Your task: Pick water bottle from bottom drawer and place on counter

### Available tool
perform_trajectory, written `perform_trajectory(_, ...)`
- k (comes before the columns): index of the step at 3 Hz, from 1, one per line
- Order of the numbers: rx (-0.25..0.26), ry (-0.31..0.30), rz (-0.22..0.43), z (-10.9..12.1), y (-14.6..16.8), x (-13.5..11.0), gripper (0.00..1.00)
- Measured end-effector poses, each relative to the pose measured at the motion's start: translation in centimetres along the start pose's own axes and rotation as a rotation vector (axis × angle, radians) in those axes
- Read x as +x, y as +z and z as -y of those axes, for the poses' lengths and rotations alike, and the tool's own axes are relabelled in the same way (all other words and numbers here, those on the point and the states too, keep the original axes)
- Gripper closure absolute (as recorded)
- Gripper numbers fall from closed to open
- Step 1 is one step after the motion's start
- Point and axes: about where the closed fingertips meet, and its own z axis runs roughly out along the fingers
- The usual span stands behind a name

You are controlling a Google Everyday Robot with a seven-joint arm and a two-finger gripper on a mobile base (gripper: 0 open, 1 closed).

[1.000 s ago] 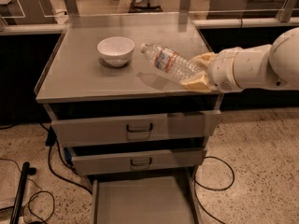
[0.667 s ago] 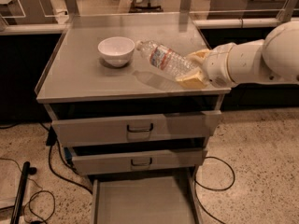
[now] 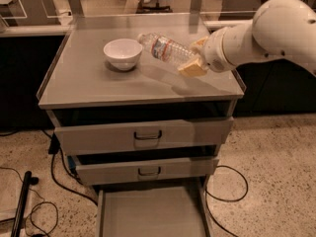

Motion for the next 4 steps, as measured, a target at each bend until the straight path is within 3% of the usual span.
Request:
perform_trajectory(1,-0.014,0.024,-0.034,2.8,1.6,0.6,1.0)
perform_trajectory(2,-0.038,0.029,-0.067,3.8,2.1,1.6,1.0)
perform_trajectory(4,-0.107,0.055,-0.134,3.2,3.7,5.1,1.0)
